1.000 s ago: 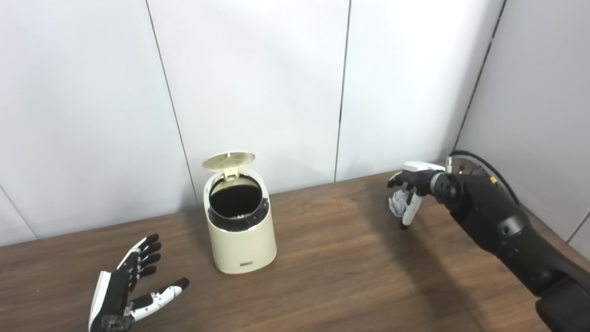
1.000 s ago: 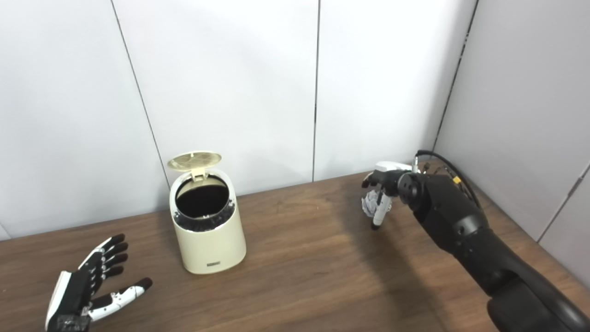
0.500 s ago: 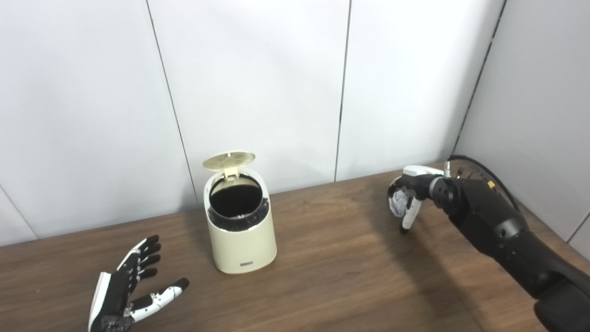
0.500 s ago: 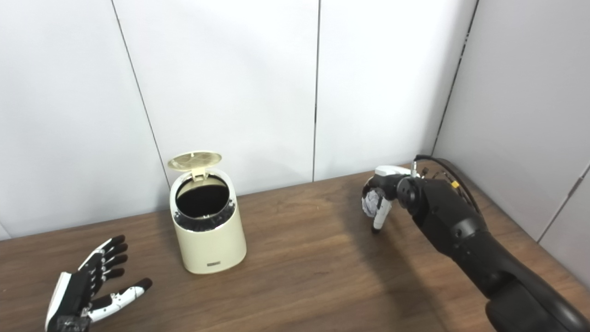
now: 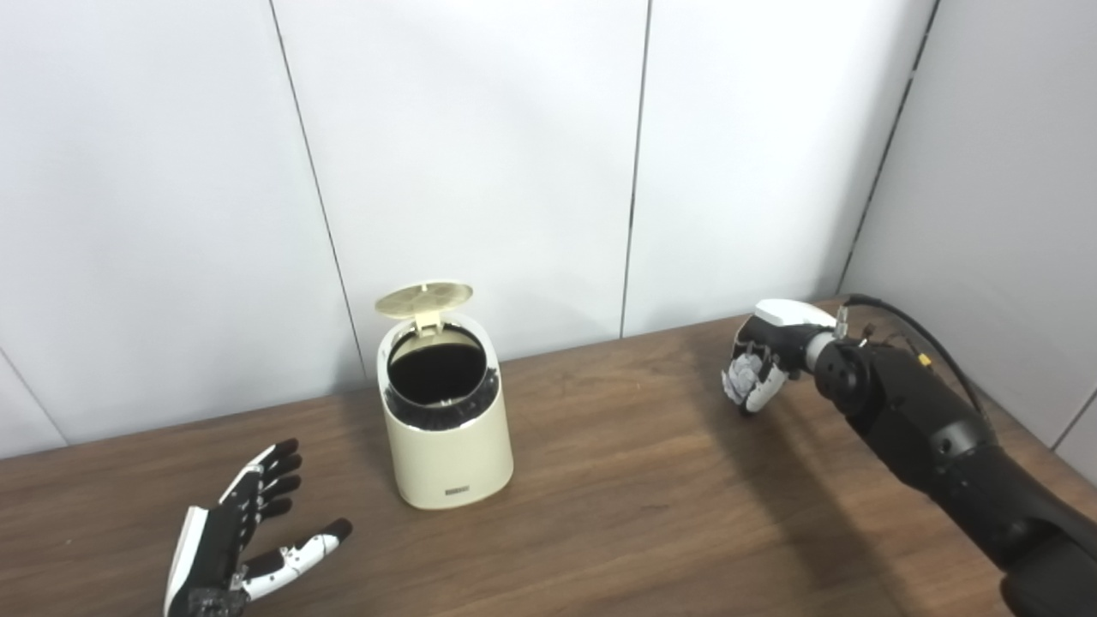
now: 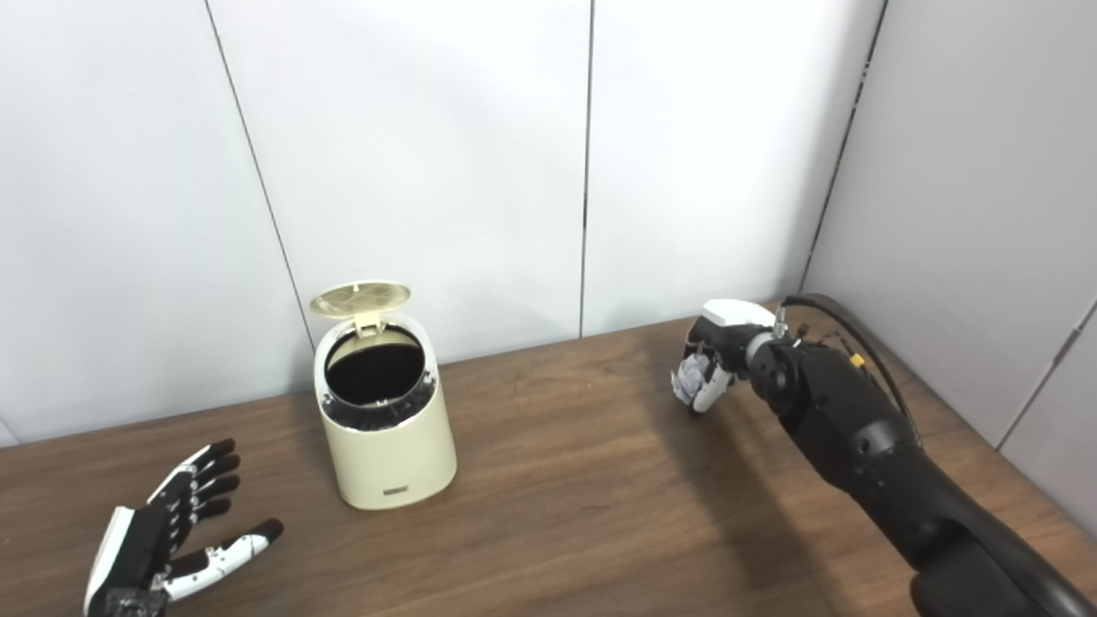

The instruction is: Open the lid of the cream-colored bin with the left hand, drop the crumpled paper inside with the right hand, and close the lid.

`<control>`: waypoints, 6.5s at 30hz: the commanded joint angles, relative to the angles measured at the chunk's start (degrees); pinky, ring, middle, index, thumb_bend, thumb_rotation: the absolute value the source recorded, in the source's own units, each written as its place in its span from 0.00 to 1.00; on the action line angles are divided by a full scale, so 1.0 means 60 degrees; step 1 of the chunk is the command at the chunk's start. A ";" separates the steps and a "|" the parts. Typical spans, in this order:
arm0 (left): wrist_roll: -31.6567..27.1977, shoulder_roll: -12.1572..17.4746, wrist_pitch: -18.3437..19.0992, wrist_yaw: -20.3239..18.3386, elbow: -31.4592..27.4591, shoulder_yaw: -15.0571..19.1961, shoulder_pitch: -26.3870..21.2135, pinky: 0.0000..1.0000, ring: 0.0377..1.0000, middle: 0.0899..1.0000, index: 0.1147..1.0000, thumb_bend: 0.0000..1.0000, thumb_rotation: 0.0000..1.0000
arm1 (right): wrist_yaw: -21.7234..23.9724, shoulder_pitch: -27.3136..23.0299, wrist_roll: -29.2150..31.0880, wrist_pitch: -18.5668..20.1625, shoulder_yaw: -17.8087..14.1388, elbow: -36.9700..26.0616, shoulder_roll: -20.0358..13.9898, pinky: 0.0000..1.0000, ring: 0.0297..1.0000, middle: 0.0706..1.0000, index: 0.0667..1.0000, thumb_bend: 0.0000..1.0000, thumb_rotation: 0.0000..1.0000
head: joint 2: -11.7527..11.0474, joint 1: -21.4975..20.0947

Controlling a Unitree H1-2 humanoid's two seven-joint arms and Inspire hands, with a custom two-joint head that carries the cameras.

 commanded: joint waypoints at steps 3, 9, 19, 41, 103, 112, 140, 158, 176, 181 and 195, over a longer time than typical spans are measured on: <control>0.0040 0.0091 -0.0164 0.0033 -0.0367 0.0024 -0.0249 0.80 0.82 0.84 0.89 0.67 0.06 | -0.0552 -0.0319 -0.0033 -0.0184 -0.0289 -0.0397 -0.0265 0.34 0.39 0.45 0.48 0.50 0.00 | 0.0038 0.0037; 0.0004 0.0052 -0.0158 0.0020 -0.0333 0.0037 -0.0258 0.79 0.82 0.84 0.89 0.68 0.06 | -0.0283 -0.0231 -0.0171 0.0445 -0.0430 -0.1538 -0.0247 0.39 0.42 0.46 0.46 0.50 0.00 | 0.0050 0.0120; -0.0005 -0.0076 -0.0160 0.0038 -0.0275 -0.0014 -0.0278 0.75 0.81 0.84 0.89 0.68 0.04 | 0.0340 -0.0311 -0.0198 0.0378 -0.0535 -0.3354 -0.0361 0.34 0.39 0.44 0.47 0.50 0.00 | 0.0018 0.0427; 0.0129 -0.0369 -0.0477 0.0160 0.0160 -0.0190 -0.0358 0.77 0.81 0.84 0.89 0.69 0.08 | 0.1037 -0.1112 -0.0285 0.1023 -0.0750 -0.5221 0.1058 0.40 0.41 0.48 0.44 0.50 0.00 | -0.0073 0.1490; 0.0629 -0.0963 -0.0634 0.0786 0.0543 -0.0549 -0.0748 0.69 0.81 0.85 0.89 0.73 0.16 | 0.0465 -0.1228 -0.0893 0.1930 -0.0131 -0.5670 0.4361 0.38 0.39 0.46 0.45 0.50 0.00 | 0.0047 0.2909; 0.0654 -0.0990 -0.0629 0.0850 0.0555 -0.0559 -0.0778 0.69 0.81 0.85 0.89 0.72 0.16 | 0.0456 -0.1094 -0.0921 0.1949 0.0089 -0.5483 0.4401 0.34 0.40 0.46 0.45 0.50 0.00 | 0.0082 0.3000; 0.0649 -0.1059 -0.0646 0.0823 0.0598 -0.0573 -0.0780 0.69 0.80 0.85 0.89 0.73 0.17 | 0.1333 -0.1069 -0.1766 0.2131 0.0761 -0.5323 0.4239 0.33 0.37 0.47 0.51 0.51 0.00 | 0.0141 0.3122; 0.0711 -0.1017 -0.0592 0.0784 0.0567 -0.0598 -0.0770 0.70 0.81 0.85 0.88 0.74 0.18 | 0.2256 -0.1030 -0.2460 0.2136 0.0537 -0.5396 0.4398 0.50 0.62 0.73 0.71 0.91 0.04 | 0.0150 0.3156; 0.0693 -0.1015 -0.0527 0.0742 0.0481 -0.0582 -0.0751 0.71 0.81 0.85 0.87 0.73 0.16 | 0.2445 -0.1007 -0.2417 0.2126 0.0619 -0.5538 0.4326 0.54 0.71 0.80 0.78 0.91 0.07 | 0.0193 0.3152; 0.0764 -0.0990 -0.0548 0.0753 0.0506 -0.0597 -0.0765 0.69 0.80 0.85 0.87 0.73 0.17 | 0.2420 -0.1009 -0.2342 0.2100 0.0669 -0.5602 0.4294 0.56 0.77 0.87 0.85 0.91 0.09 | 0.0188 0.3146; 0.0728 -0.1000 -0.0581 0.0744 0.0573 -0.0582 -0.0793 0.71 0.81 0.85 0.88 0.73 0.17 | 0.2425 -0.1036 -0.2214 0.2025 0.0687 -0.5644 0.4190 0.54 0.75 0.85 0.82 0.92 0.10 | 0.0176 0.3090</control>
